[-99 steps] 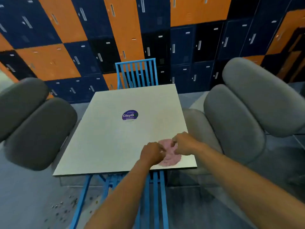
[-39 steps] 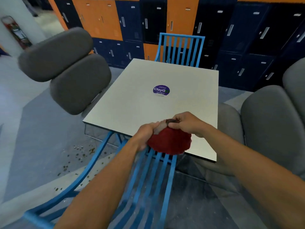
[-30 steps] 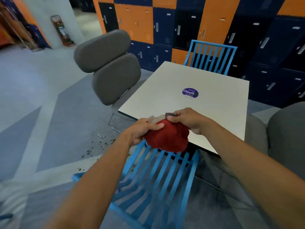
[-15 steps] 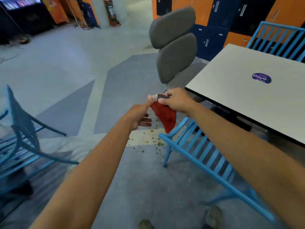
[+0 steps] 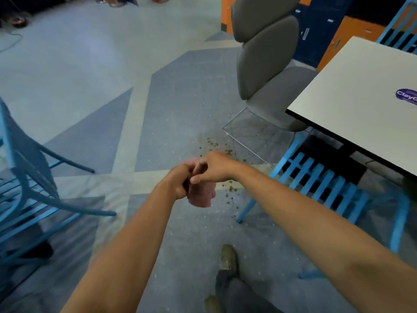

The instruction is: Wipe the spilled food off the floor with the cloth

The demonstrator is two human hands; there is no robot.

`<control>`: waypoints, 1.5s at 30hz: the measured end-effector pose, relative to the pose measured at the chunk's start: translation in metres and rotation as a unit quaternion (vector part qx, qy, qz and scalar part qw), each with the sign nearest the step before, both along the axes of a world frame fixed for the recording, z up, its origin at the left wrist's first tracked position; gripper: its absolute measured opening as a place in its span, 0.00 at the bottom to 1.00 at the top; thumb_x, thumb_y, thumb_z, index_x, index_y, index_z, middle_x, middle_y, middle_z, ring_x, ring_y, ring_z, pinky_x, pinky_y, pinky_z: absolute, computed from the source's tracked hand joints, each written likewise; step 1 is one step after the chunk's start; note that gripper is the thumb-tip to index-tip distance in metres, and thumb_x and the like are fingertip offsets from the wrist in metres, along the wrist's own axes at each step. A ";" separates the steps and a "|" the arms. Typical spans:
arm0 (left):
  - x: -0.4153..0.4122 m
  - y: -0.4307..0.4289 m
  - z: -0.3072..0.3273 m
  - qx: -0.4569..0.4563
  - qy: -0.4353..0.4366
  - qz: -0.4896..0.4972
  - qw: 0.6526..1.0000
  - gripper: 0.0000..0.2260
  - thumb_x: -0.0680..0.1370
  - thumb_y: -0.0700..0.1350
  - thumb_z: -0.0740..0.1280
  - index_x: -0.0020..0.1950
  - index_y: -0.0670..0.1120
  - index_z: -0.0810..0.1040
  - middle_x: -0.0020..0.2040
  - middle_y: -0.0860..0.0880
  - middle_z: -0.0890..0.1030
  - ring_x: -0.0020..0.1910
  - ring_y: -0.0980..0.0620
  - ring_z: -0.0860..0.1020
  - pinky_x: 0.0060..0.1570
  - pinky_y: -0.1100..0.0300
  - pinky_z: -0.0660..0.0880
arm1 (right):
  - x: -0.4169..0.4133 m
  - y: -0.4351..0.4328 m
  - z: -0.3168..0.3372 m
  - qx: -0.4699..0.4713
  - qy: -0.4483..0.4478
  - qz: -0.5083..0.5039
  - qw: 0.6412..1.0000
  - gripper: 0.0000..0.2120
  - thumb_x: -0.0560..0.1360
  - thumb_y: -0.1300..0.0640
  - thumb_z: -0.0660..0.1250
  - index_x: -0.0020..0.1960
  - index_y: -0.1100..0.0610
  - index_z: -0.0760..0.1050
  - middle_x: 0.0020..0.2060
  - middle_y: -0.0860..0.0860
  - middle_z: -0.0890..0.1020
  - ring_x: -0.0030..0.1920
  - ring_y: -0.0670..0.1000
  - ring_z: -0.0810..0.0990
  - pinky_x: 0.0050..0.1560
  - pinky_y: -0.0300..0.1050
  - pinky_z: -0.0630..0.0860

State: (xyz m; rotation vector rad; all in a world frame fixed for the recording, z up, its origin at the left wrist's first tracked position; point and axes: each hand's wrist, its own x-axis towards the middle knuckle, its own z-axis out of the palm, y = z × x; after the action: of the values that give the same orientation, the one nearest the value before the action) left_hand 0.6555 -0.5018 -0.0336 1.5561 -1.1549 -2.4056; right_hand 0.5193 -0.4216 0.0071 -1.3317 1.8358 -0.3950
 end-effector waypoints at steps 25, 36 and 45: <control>-0.121 -0.219 -0.333 -0.015 -0.169 -0.371 0.913 0.25 0.88 0.59 0.60 0.72 0.40 0.78 0.67 0.37 0.83 0.67 0.37 0.81 0.73 0.43 0.75 | -0.103 -0.133 -0.321 0.038 0.051 -0.475 0.877 0.16 0.77 0.44 0.67 0.43 0.58 0.81 0.36 0.52 0.84 0.39 0.50 0.82 0.40 0.49 0.79; -0.225 -0.139 -0.552 -0.185 -0.025 -0.604 0.775 0.26 0.87 0.60 0.60 0.73 0.39 0.77 0.60 0.38 0.85 0.43 0.53 0.87 0.35 0.65 0.79 | -0.139 -0.073 -0.510 0.042 0.119 -0.577 0.807 0.15 0.76 0.47 0.67 0.34 0.54 0.74 0.29 0.46 0.79 0.33 0.44 0.78 0.32 0.42 0.69; -0.208 -0.056 -0.756 -0.516 0.103 -0.799 0.292 0.28 0.87 0.60 0.55 0.87 0.53 0.58 0.87 0.45 0.59 0.86 0.39 0.56 0.82 0.40 0.56 | -0.127 -0.031 -0.654 0.143 0.086 -0.559 0.812 0.11 0.77 0.50 0.66 0.46 0.54 0.85 0.43 0.50 0.87 0.46 0.52 0.83 0.49 0.46 0.79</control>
State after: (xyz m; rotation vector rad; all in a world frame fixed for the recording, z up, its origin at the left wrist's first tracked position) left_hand 0.4475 -0.5581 -0.7900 -0.9779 -3.6313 -0.4268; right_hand 0.3922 -0.4527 -0.6472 0.0619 2.5634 -0.5578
